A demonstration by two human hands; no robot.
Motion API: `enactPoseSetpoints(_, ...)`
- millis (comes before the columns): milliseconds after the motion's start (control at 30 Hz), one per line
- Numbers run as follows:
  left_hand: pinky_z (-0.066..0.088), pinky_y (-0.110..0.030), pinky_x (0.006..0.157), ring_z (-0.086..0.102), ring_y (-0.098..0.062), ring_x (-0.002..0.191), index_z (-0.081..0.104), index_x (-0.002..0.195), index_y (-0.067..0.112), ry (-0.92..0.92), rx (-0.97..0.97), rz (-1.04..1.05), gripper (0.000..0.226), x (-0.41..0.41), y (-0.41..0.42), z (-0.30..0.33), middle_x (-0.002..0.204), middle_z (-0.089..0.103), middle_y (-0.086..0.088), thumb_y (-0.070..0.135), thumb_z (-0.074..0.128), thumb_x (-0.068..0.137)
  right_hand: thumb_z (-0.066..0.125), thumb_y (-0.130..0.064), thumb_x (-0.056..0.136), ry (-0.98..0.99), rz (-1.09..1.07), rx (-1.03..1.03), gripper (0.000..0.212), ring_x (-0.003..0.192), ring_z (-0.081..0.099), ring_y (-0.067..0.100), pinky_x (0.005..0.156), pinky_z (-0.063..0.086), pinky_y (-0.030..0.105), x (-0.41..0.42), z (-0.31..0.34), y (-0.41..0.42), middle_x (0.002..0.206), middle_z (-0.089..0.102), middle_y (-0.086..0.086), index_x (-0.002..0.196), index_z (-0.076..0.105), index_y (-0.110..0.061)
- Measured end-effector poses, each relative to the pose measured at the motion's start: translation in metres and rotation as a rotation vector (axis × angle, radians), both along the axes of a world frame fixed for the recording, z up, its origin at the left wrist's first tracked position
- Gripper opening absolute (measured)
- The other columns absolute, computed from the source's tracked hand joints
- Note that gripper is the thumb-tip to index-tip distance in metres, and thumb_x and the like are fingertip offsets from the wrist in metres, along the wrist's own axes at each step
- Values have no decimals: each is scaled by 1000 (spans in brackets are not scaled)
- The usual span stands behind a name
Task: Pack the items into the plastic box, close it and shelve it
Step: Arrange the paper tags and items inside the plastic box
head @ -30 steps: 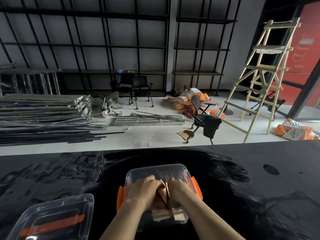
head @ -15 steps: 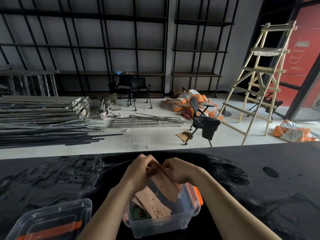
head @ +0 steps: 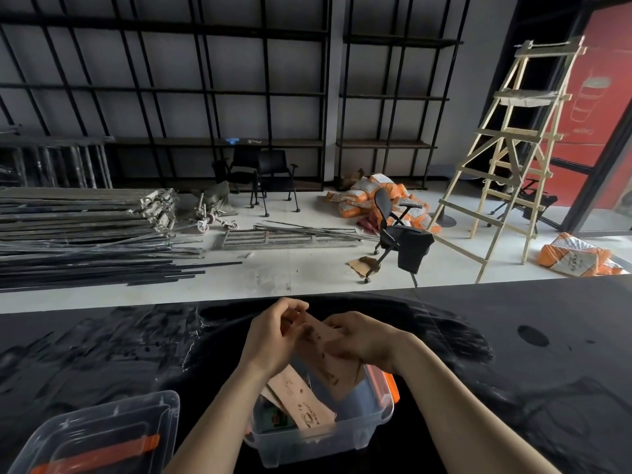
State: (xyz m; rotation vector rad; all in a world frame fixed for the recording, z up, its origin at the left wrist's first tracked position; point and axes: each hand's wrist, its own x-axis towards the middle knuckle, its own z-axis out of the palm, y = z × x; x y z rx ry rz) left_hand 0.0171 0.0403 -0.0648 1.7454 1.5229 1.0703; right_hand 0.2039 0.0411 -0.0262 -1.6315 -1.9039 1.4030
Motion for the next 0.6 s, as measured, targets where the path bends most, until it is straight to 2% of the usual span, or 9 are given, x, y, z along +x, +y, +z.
enactPoseSetpoints(67, 55, -12, 72, 69, -4, 90, 72, 114, 28, -33, -1, -12, 25, 1, -1, 0, 98, 73, 13, 17, 71, 92, 66, -21, 84, -10, 25, -23, 33, 105, 68, 27, 92, 59, 44, 1, 0, 0, 112, 71, 9, 117, 66, -23)
enactPoseSetpoints(133, 59, -18, 75, 70, -5, 89, 73, 113, 32, -40, -11, -29, 27, 3, -3, 2, 97, 74, 11, 16, 71, 91, 67, -22, 81, -5, 29, -23, 33, 106, 69, 31, 94, 58, 48, 0, -2, 0, 112, 71, 12, 114, 67, -21)
enactPoseSetpoints(233, 60, -25, 78, 69, -7, 87, 73, 113, 37, 4, -23, -24, 28, -2, -1, 3, 97, 74, 11, 19, 71, 91, 72, -21, 78, 5, -1, 1, 35, 104, 69, 29, 89, 60, 43, 2, -5, -1, 112, 71, 10, 113, 69, -22)
enactPoseSetpoints(367, 57, -24, 70, 68, -6, 85, 71, 102, 31, -16, -1, 179, 17, -17, 3, 9, 95, 71, 13, 20, 73, 90, 78, -22, 74, -9, -73, 52, 39, 99, 70, 21, 89, 61, 45, 10, -10, 3, 108, 72, 2, 111, 67, -27)
enactPoseSetpoints(433, 55, -26, 65, 67, -12, 83, 66, 99, 23, -108, -1, 308, 10, -22, 3, 11, 96, 71, 5, 22, 72, 91, 76, -12, 77, 27, -148, 32, 39, 100, 70, 20, 86, 62, 44, 11, -14, 7, 110, 71, 1, 111, 64, -28)
enactPoseSetpoints(500, 61, -37, 70, 70, -20, 84, 59, 97, 18, -285, -40, 436, 13, -24, 3, 13, 100, 71, -5, 20, 71, 91, 72, -5, 79, 59, -226, 23, 41, 99, 70, 22, 83, 62, 43, 9, -16, 7, 111, 70, 3, 111, 62, -26)
enactPoseSetpoints(533, 63, -43, 74, 72, -23, 84, 56, 96, 17, -390, -85, 465, 17, -23, 2, 15, 102, 72, -10, 17, 72, 90, 69, -2, 81, 86, -272, 34, 39, 99, 70, 23, 84, 62, 45, 7, -16, 8, 110, 70, 6, 113, 62, -22)
enactPoseSetpoints(600, 63, -45, 78, 73, -26, 87, 52, 101, 16, -509, -170, 435, 29, -19, -2, 15, 104, 71, -14, 12, 75, 85, 59, 4, 87, 183, -347, 51, 32, 99, 70, 27, 88, 60, 51, 2, -15, 7, 107, 71, 12, 114, 63, -12)
